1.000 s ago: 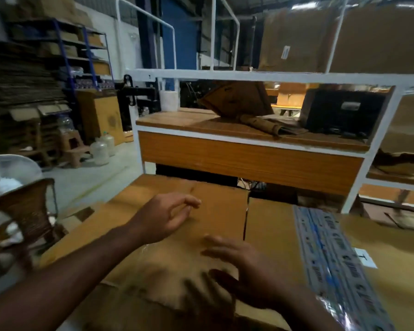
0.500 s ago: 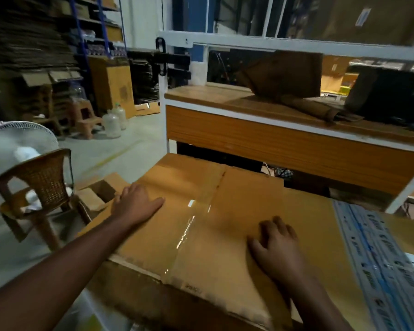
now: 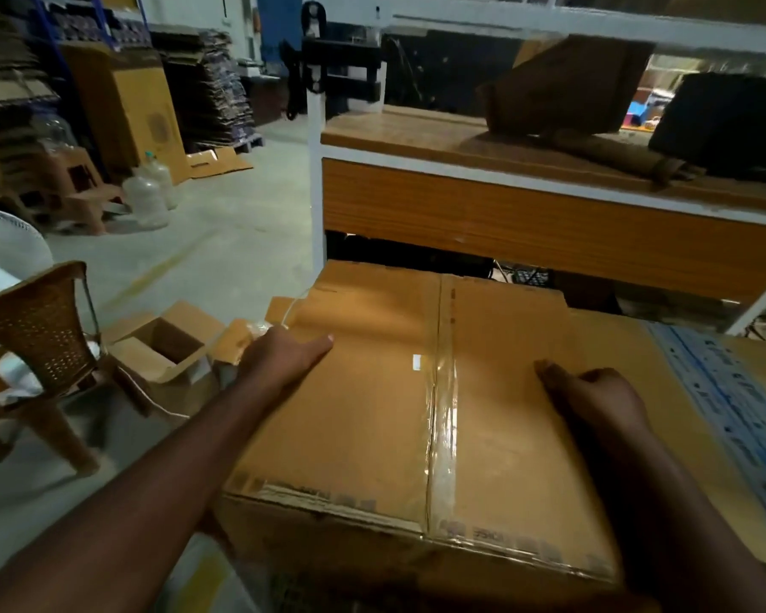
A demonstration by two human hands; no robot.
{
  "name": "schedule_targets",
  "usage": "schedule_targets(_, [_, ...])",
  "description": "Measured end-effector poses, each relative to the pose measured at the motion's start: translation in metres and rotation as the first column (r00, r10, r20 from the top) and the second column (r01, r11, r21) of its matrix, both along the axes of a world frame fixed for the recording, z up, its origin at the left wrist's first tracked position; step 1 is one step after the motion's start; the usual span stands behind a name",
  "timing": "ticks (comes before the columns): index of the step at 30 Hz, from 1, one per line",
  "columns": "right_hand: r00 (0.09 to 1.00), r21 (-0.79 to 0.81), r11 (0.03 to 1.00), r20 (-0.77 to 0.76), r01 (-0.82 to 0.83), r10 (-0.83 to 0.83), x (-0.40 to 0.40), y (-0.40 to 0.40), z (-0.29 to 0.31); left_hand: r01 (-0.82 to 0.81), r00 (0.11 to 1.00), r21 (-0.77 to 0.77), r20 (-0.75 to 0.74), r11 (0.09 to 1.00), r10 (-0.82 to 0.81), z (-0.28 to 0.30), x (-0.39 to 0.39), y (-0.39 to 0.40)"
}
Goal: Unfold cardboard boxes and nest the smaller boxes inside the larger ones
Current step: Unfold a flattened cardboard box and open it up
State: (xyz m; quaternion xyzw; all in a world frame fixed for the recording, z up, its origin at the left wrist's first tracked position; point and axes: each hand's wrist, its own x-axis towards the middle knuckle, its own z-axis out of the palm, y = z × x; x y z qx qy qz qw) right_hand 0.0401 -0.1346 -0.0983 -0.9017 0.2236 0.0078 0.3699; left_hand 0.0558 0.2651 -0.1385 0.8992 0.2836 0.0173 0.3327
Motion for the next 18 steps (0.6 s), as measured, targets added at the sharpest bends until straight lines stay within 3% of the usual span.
schedule_targets(7, [0.989, -0.097, 0.995, 0.146, 0.033, -0.019, -0.03, 0.016, 0.003, -0.102, 0.973, -0.067, 0.199, 0.993, 0.113, 0.013, -0.041, 0.023])
schedule_targets(11, [0.97, -0.021, 0.999, 0.244, 0.026, -0.02, -0.043, 0.021, 0.006, -0.183, 0.931, -0.057, 0.312, 0.982, 0.191, 0.026, -0.058, 0.026])
schedule_targets(18, [0.874, -0.079, 0.997, 0.485, -0.001, 0.039, -0.066, 0.019, 0.021, -0.282, 0.855, -0.06, 0.437, 0.958, 0.279, 0.046, -0.087, 0.012])
